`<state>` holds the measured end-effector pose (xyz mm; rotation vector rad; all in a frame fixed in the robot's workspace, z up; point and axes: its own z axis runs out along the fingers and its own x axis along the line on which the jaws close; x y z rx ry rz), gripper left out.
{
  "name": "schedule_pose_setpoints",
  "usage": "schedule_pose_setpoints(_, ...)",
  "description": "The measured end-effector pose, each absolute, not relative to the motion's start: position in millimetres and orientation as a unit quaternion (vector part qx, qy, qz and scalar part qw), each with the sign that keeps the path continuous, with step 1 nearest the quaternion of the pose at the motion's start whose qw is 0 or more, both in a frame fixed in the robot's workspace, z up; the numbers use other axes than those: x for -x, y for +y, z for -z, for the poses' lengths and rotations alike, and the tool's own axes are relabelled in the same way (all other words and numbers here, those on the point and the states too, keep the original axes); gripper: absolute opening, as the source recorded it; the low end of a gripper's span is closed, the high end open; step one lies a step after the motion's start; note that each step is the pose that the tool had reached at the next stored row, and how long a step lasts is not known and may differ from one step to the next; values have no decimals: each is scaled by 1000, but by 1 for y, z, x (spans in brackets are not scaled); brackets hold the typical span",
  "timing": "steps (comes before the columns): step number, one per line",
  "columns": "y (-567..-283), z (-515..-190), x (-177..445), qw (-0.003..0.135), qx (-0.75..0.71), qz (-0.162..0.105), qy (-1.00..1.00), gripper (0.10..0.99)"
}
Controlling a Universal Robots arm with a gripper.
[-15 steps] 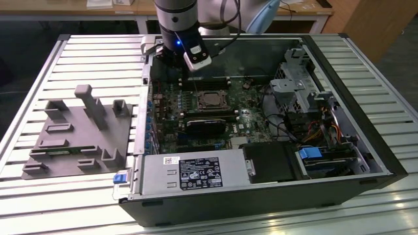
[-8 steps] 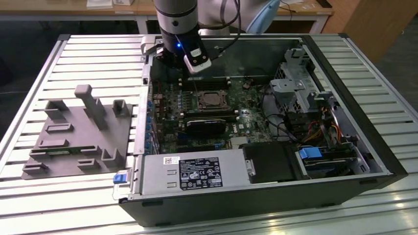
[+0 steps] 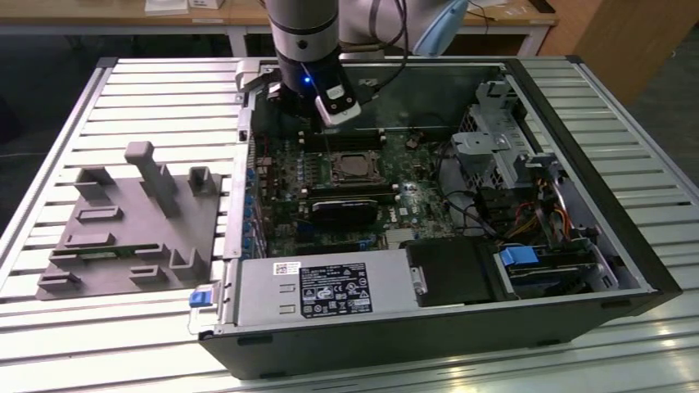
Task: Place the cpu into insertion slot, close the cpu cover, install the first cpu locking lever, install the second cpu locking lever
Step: 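Install the first cpu locking lever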
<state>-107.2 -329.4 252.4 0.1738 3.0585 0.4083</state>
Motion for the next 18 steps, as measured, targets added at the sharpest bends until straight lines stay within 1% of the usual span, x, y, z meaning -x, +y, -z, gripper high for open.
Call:
schedule_pose_setpoints(13,-329,-250,58,24,-56,-132,989,106)
schedule_pose_setpoints(18,-329,-249,57,24,-56,-132,989,106)
